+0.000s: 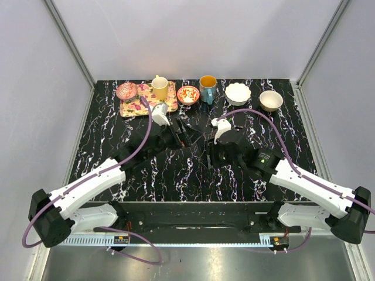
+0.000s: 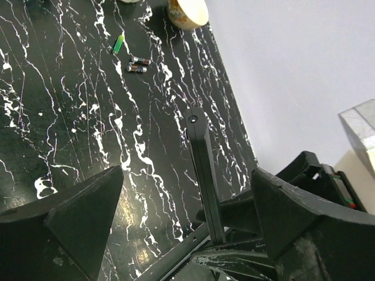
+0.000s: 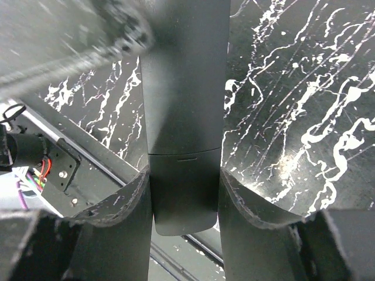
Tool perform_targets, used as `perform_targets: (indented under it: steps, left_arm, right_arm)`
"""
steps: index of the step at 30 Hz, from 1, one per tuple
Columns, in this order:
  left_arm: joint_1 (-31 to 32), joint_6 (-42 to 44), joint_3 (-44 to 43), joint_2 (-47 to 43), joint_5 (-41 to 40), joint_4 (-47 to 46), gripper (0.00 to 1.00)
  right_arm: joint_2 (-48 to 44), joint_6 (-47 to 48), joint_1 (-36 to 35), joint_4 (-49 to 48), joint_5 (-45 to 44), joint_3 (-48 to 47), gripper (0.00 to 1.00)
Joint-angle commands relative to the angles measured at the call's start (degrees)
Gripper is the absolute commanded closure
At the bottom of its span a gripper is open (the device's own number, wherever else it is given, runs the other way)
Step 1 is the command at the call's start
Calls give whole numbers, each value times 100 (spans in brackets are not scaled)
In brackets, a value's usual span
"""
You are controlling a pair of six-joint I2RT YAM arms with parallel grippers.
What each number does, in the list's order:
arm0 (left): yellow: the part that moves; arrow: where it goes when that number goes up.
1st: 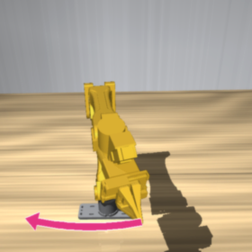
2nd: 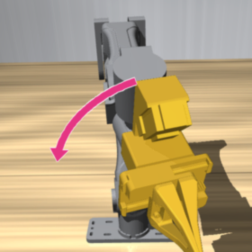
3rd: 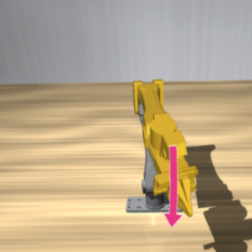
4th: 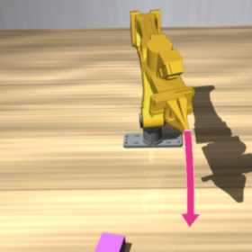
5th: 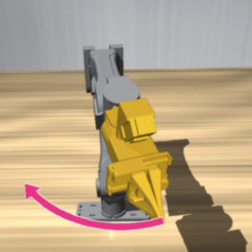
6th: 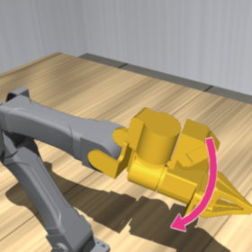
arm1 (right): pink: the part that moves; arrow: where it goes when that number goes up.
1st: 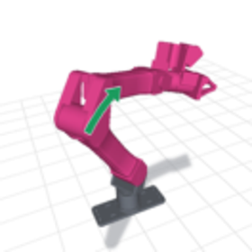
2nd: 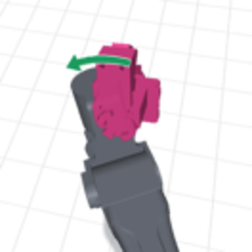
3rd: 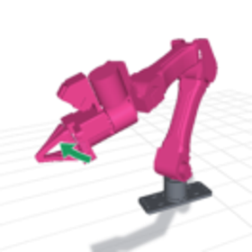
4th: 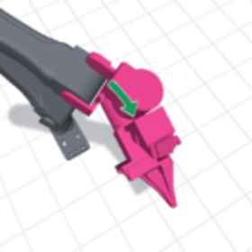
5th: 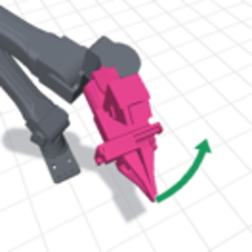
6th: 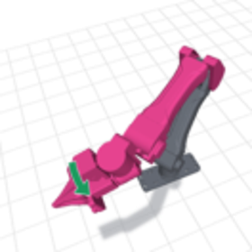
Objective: Load the batteries into the remote control
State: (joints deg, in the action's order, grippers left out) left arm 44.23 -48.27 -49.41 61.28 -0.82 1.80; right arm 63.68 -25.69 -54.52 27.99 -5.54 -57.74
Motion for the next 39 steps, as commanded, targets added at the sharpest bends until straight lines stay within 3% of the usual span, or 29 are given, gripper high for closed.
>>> perform_targets:
  steps: [1, 11, 20, 29, 32, 34, 38, 39]
  left_arm:
    - [235, 117, -508, 384, -437, 250, 8]
    - [552, 37, -842, 991, -349, 180, 35]
    - [640, -16, -843, 1194, -191, 127, 51]
    - [640, -51, -729, 1211, -33, -4, 79]
    - [640, -103, -623, 1211, 46, -136, 100]
    - [640, -174, -553, 1194, 47, -319, 100]
    - [631, -253, -281, 1045, 47, -567, 100]
    - [640, -253, -245, 1001, -5, -593, 100]
  right_arm:
    - [-31, 29, -111, 40, -535, -326, 100]
    - [-49, 99, -199, 172, -624, -353, 100]
    - [-75, 187, -217, 251, -641, -300, 100]
    - [-145, 231, -217, 348, -694, -309, 100]
    - [-172, 205, -226, 383, -729, -291, 100]
    - [-189, 179, -226, 400, -764, -300, 100]
    - [-303, 82, -217, 453, -791, -370, 54]
    - [-338, 56, -217, 471, -782, -387, 36]
